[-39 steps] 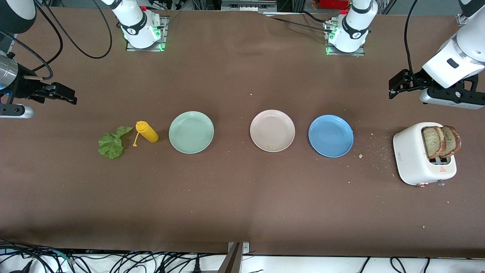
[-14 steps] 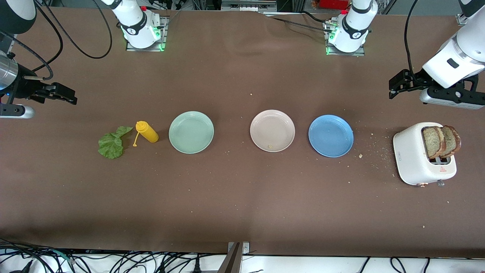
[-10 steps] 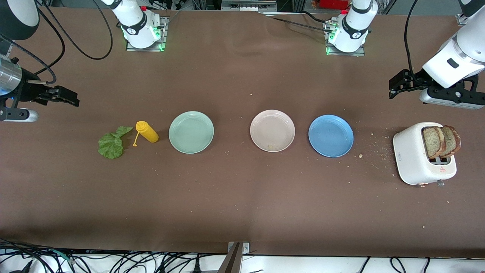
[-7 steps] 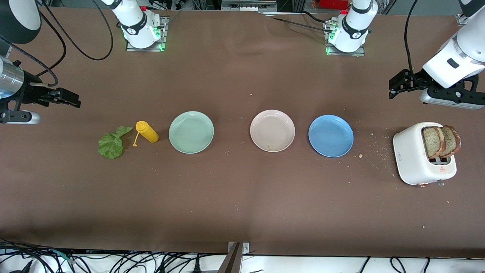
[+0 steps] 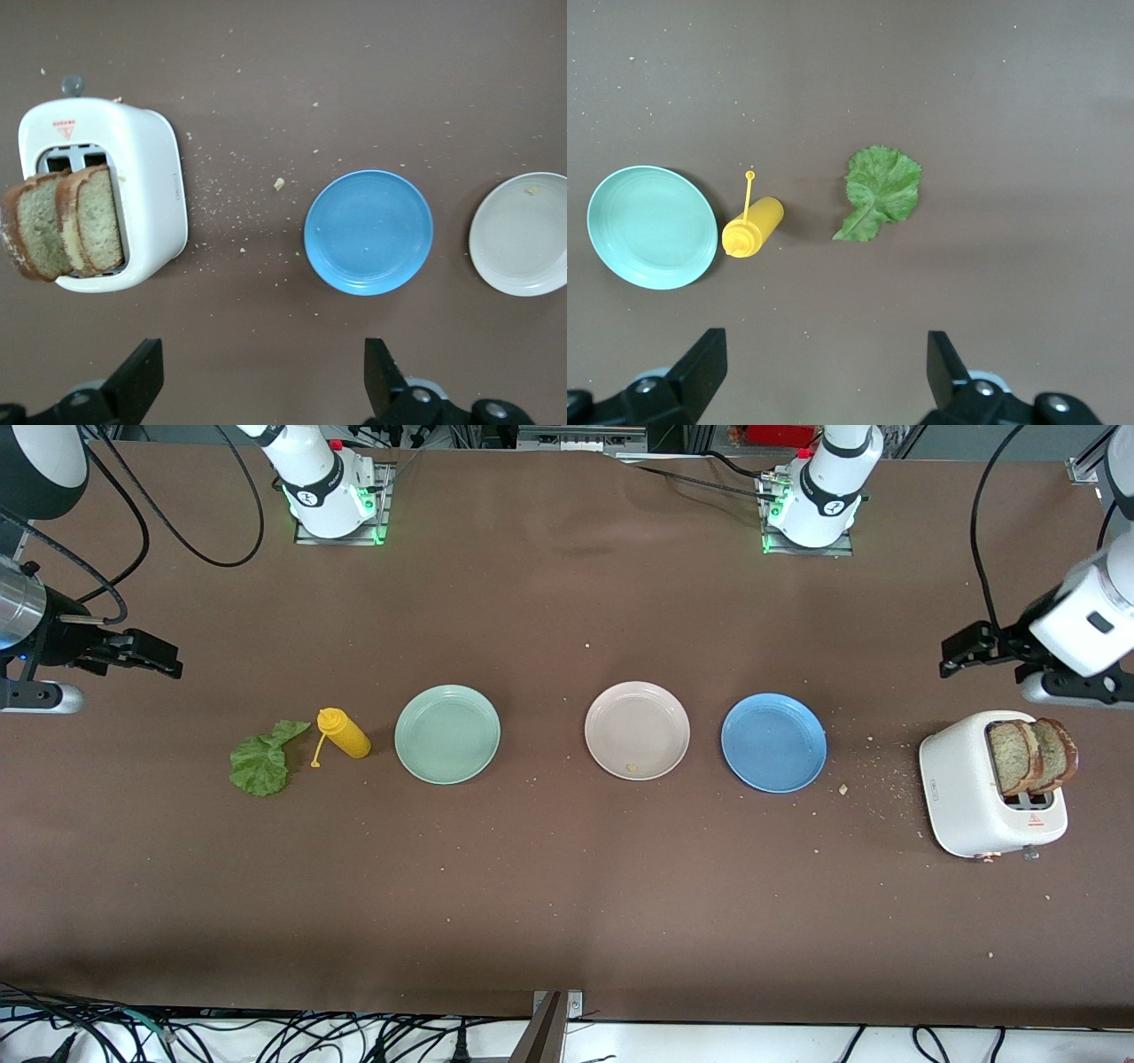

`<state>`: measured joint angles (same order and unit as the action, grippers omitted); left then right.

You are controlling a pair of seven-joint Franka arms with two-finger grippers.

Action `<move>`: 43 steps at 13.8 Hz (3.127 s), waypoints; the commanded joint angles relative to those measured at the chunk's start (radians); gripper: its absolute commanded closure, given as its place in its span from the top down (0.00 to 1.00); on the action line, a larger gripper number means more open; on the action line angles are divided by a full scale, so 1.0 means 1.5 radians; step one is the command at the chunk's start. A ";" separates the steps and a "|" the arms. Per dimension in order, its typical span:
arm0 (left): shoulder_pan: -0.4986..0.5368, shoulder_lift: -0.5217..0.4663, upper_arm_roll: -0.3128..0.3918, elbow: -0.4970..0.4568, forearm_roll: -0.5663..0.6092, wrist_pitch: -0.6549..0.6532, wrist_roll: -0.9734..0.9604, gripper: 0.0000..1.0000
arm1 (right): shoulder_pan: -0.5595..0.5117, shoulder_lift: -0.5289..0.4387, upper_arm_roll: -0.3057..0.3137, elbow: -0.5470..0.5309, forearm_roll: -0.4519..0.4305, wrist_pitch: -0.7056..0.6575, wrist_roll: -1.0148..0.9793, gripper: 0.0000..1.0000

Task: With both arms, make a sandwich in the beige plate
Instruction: 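Reach the left gripper down to the toast in the white toaster, then lift the toast with the left gripper while the right gripper grasps the mustard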

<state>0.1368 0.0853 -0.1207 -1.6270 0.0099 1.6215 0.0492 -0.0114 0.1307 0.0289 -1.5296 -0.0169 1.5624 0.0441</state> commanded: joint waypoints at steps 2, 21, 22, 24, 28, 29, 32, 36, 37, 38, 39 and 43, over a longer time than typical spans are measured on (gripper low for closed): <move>0.050 0.102 -0.004 0.105 0.018 -0.009 0.035 1.00 | 0.001 0.003 -0.002 0.013 0.005 -0.005 0.002 1.00; 0.154 0.188 -0.007 -0.009 0.087 0.189 0.127 0.83 | 0.000 0.012 -0.002 0.019 0.008 0.014 -0.003 1.00; 0.154 0.188 -0.007 -0.015 0.086 0.187 0.126 0.49 | 0.003 0.022 0.000 0.019 0.010 0.024 -0.003 1.00; 0.157 0.188 -0.006 -0.022 0.087 0.186 0.126 0.01 | 0.019 0.060 0.013 0.019 0.013 0.035 -0.004 1.00; 0.159 0.189 -0.006 -0.021 0.090 0.180 0.119 0.00 | 0.022 0.102 0.013 0.020 0.013 0.042 -0.204 1.00; 0.160 0.188 -0.006 -0.021 0.091 0.179 0.119 0.00 | 0.017 0.106 0.010 0.021 0.015 0.050 -0.278 1.00; 0.159 0.168 -0.006 -0.016 0.095 0.176 0.119 0.00 | -0.020 0.117 0.008 0.020 0.076 0.069 -0.389 1.00; 0.154 0.129 -0.016 0.000 0.119 0.133 0.112 0.00 | -0.092 0.186 0.008 0.020 0.203 0.099 -0.707 1.00; 0.149 0.119 -0.021 0.011 0.141 0.122 0.107 0.00 | -0.102 0.200 0.008 0.021 0.214 0.101 -0.761 1.00; 0.144 0.115 -0.034 0.025 0.161 0.103 0.107 0.00 | -0.101 0.204 0.008 0.020 0.214 0.101 -0.801 1.00; 0.142 0.114 -0.054 0.048 0.179 0.073 0.106 0.00 | -0.101 0.206 0.008 0.019 0.216 0.101 -0.823 1.00; 0.141 0.115 -0.148 0.121 0.185 -0.005 0.087 0.00 | -0.130 0.251 0.008 0.019 0.314 0.101 -0.963 1.00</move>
<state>0.3532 0.2492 -0.2892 -1.4921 0.2514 1.6563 0.2006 -0.1763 0.4671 0.0325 -1.5242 0.3779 1.7213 -1.2816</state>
